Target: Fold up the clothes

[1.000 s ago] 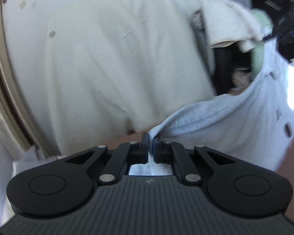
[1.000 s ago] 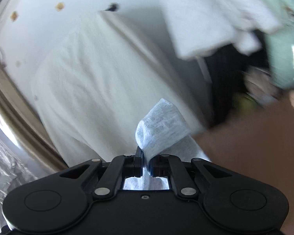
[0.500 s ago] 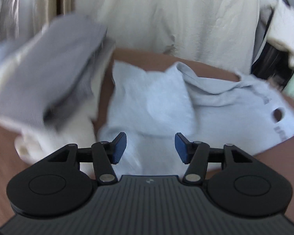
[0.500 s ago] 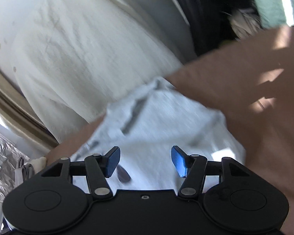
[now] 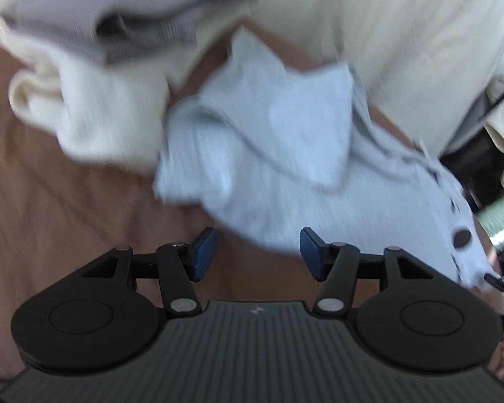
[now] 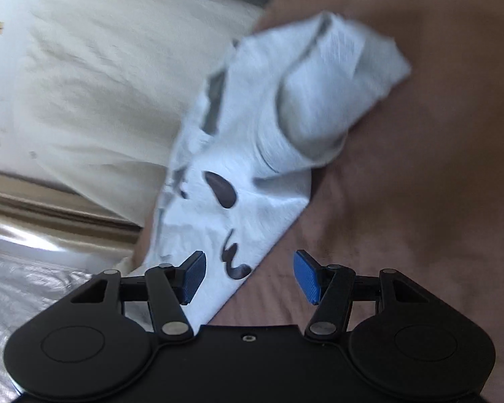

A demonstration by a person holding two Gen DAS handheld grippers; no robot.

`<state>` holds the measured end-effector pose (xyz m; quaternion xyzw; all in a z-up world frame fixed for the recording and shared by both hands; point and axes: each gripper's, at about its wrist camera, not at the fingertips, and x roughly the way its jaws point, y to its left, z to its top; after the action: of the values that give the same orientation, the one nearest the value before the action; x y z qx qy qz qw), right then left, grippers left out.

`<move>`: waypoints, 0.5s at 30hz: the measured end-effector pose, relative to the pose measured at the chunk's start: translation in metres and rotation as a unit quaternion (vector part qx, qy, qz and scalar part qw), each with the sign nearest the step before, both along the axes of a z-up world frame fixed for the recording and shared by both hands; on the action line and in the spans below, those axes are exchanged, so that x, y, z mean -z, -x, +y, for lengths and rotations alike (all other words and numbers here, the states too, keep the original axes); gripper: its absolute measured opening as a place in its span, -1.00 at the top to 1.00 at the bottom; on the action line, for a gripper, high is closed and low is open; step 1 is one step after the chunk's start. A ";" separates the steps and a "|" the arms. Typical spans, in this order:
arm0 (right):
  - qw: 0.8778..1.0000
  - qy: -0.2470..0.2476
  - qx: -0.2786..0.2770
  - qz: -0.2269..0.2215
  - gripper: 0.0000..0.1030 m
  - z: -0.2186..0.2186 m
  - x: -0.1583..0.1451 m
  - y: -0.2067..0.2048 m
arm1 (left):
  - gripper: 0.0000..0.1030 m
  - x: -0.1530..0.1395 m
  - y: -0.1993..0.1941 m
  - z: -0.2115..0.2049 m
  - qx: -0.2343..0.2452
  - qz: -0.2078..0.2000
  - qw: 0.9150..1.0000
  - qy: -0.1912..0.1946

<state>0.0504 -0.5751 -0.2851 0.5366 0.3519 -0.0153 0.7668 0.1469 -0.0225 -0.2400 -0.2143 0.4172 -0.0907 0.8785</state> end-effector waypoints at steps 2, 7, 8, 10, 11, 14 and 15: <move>0.999 0.025 0.017 0.013 -0.23 0.000 0.000 -0.016 | -0.06 0.002 -0.013 0.003 -0.018 -0.013 1.000 -0.007; 0.984 0.170 0.053 0.012 -0.23 -0.014 -0.014 -0.046 | 0.04 0.006 -0.024 0.019 -0.033 0.006 0.999 0.017; 0.979 0.199 0.051 0.009 -0.19 -0.015 -0.014 -0.052 | 0.04 0.005 -0.026 0.021 -0.030 0.008 0.999 0.018; 0.964 0.262 0.022 0.026 0.12 -0.007 -0.010 -0.069 | 0.03 0.003 -0.031 0.021 -0.018 0.010 1.000 0.009; 0.956 0.292 0.011 0.035 0.32 -0.001 -0.010 -0.076 | -0.01 0.006 -0.033 0.021 -0.016 0.013 1.000 0.006; 0.940 0.339 0.015 0.024 0.64 0.011 -0.015 -0.076 | -0.09 0.019 -0.037 0.023 -0.027 0.017 0.999 0.012; 0.937 0.347 0.021 0.021 0.65 0.013 -0.016 -0.076 | -0.21 0.021 -0.036 0.022 -0.038 0.005 0.999 0.020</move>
<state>0.1263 -0.5625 -0.2688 0.2441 0.3299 -0.1637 0.8971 0.1833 -0.0002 -0.2607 -0.2474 0.4111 -0.0647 0.8750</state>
